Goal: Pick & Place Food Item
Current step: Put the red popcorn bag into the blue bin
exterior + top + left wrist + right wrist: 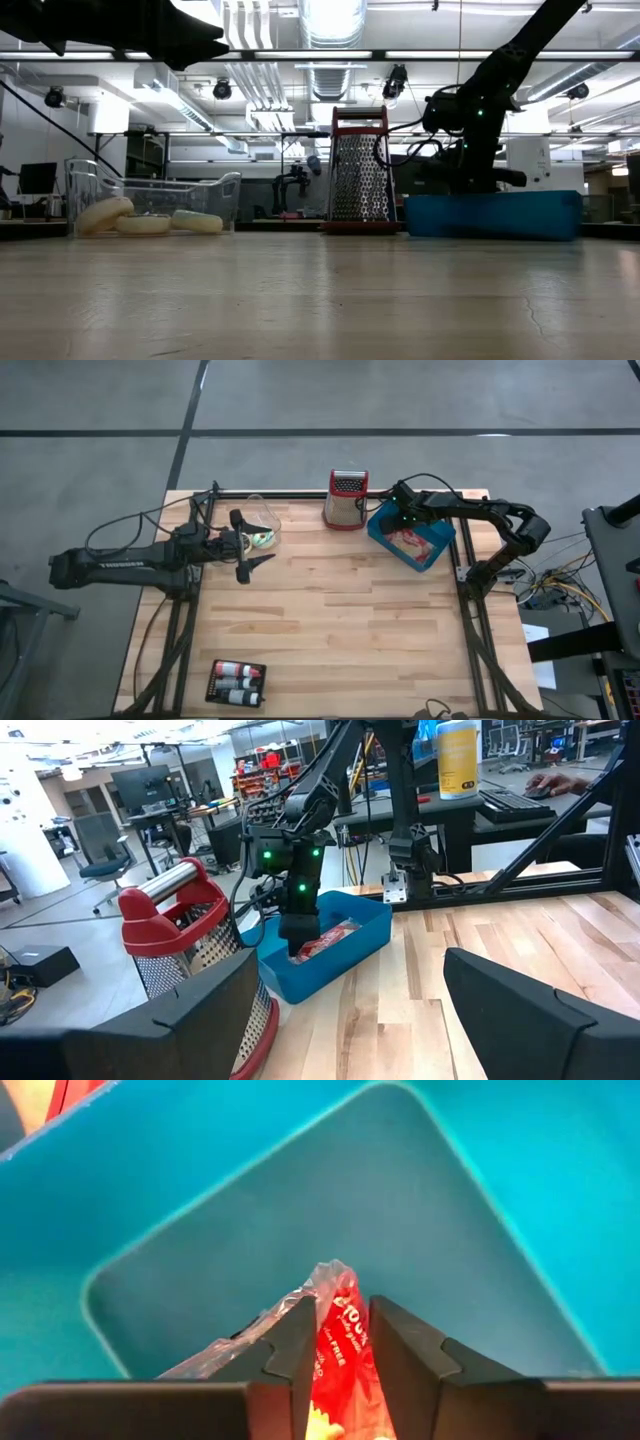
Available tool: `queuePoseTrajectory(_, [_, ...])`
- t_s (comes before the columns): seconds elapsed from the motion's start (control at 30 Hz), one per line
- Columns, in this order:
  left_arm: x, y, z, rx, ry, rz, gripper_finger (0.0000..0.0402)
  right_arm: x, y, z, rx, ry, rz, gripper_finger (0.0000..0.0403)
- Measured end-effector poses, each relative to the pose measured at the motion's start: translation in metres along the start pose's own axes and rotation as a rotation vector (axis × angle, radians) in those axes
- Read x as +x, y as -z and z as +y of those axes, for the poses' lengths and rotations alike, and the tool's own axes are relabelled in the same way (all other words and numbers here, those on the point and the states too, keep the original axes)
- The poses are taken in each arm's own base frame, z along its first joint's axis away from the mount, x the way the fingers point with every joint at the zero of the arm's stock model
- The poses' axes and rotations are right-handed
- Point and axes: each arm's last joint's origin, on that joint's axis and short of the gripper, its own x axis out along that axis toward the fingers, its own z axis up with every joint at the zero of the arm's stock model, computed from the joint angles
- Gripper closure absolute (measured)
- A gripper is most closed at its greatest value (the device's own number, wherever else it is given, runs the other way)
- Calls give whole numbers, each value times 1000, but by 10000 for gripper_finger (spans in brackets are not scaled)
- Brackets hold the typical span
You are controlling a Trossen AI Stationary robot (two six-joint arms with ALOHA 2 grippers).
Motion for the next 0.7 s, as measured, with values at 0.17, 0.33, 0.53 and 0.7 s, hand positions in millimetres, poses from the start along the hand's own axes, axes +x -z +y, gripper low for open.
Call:
queuePoseTrajectory(0.17, [0,0,0,0,0,0,76,0,-1,0,5,-4,-6,287])
queuePoseTrajectory(0.33, [0,0,0,0,0,0,76,0,-1,1,7,-8,-11,265])
queuePoseTrajectory(0.53, [0,0,0,0,0,0,76,0,-2,2,9,-14,-20,243])
queuePoseTrajectory(0.7, [0,0,0,0,0,0,76,0,-2,2,8,-16,-22,231])
